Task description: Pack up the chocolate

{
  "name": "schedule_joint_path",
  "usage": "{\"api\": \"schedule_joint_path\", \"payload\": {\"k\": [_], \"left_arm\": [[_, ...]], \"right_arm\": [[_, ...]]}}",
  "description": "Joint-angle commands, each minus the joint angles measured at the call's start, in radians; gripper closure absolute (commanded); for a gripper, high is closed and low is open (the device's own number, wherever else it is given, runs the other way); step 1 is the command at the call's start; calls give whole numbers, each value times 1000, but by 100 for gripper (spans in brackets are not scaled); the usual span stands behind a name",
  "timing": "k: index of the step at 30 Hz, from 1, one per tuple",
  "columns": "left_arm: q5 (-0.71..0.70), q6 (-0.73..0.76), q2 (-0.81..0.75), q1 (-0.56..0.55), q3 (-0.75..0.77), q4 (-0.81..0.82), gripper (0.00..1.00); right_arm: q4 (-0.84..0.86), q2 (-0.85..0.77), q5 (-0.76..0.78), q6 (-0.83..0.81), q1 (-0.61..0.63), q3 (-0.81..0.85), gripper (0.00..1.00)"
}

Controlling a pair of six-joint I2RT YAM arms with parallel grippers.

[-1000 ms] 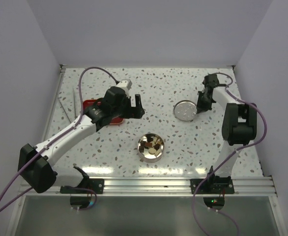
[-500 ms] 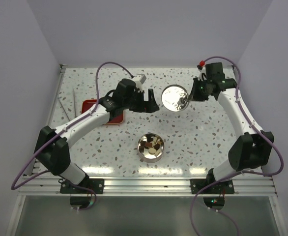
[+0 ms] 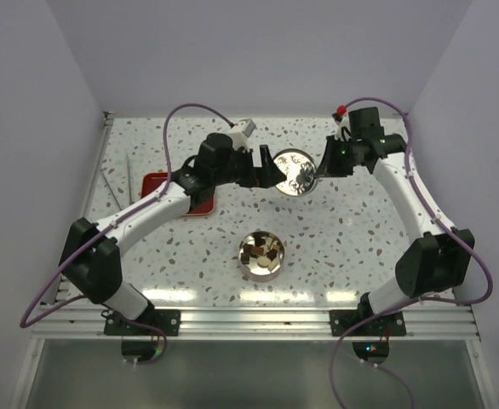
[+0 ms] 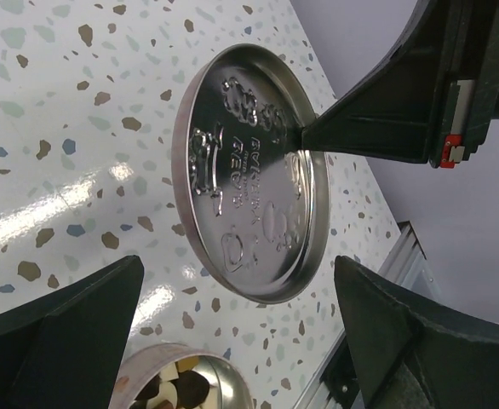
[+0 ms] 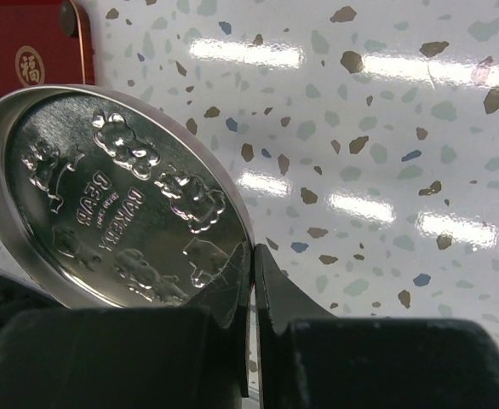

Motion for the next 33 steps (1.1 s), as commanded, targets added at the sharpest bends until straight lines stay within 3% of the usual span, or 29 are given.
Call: {"api": "schedule_joint_path", "payload": {"k": [1, 7, 10, 11, 15, 19, 21, 24, 27, 29, 32, 33], "left_arm": [[29, -30, 3, -2, -15, 83, 0], [52, -63, 20, -2, -37, 163, 4], [58, -63, 20, -4, -46, 169, 19], [58, -63, 19, -4, -50, 171, 28], [50, -65, 13, -2, -69, 180, 41], [43, -77, 11, -4, -80, 189, 60], [40, -80, 7, -2, -84, 195, 63], [40, -79, 2, -2, -95, 204, 76], [50, -85, -1, -1, -109, 220, 95], [58, -85, 2, -1, -116, 226, 100], [64, -65, 6, -1, -115, 218, 100], [48, -27, 6, 4, -112, 194, 100]], "right_arm": [[-7, -48, -61, 28, 24, 38, 100], [27, -83, -101, 63, 61, 7, 100], [36, -99, -104, 72, 65, 8, 100], [36, -100, -102, 69, 65, 12, 100], [38, -96, -134, 54, 67, 13, 100], [38, -99, -127, 42, 73, 7, 100], [35, -100, -122, 37, 73, 5, 100], [36, -103, -119, 35, 73, -5, 100], [38, -106, -113, 37, 74, -11, 99], [42, -106, -110, 37, 73, -15, 95], [39, -105, -108, 39, 73, 1, 82], [26, -103, -104, 37, 73, 11, 73]]}}
